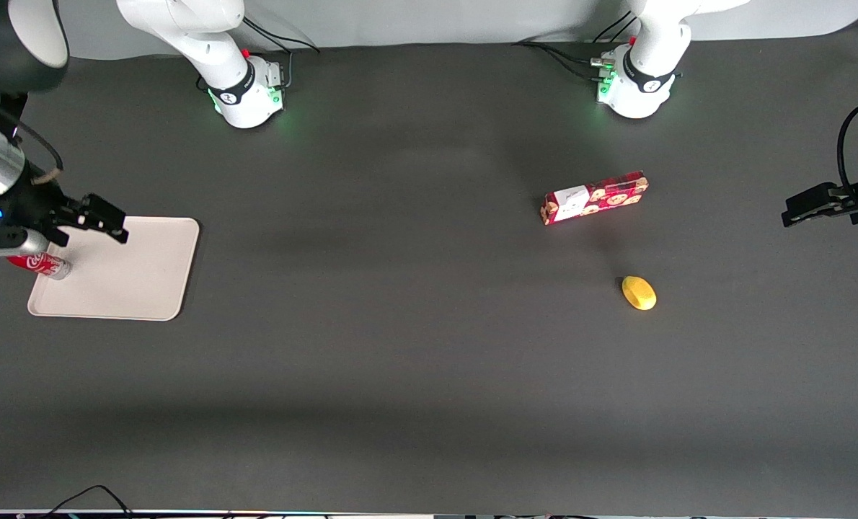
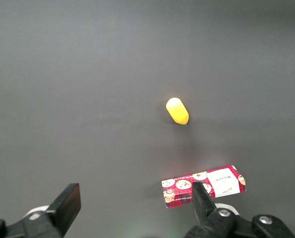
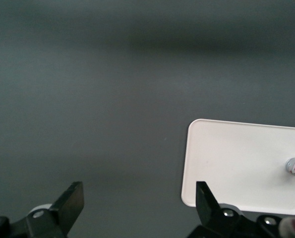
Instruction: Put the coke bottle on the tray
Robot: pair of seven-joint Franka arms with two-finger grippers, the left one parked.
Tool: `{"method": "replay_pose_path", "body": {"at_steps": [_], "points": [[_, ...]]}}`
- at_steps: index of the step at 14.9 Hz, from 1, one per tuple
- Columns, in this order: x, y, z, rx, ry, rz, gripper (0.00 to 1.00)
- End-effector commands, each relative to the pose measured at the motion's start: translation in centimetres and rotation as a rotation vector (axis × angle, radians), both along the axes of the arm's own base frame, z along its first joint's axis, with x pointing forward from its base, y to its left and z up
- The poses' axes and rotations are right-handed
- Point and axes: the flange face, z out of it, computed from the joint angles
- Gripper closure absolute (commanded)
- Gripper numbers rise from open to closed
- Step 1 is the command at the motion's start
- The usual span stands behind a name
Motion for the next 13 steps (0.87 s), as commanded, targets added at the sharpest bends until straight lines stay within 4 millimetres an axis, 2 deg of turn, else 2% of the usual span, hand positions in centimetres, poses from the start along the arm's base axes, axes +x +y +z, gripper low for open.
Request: {"method": "replay_pose_path", "body": {"at_steps": [1,3,4,8,9,13], "points": [[-1.2,1.3,4.5,0.032,0.006,-0.012,0.00],[-2.3,0.9,5.7,0.031,0.005,-0.051,0.00],[-2.5,-0.1,5.6,0.031,0.021,-0.068,0.00],[-4.1,-7.3,6.0,0.037,0.040,-0.124,0.00],[-4.3,-7.9,5.9,0.037,0.042,-0.103,0.00],[-4.9,-7.9,5.9,0.039,0.044,-0.110,0.00]]}}
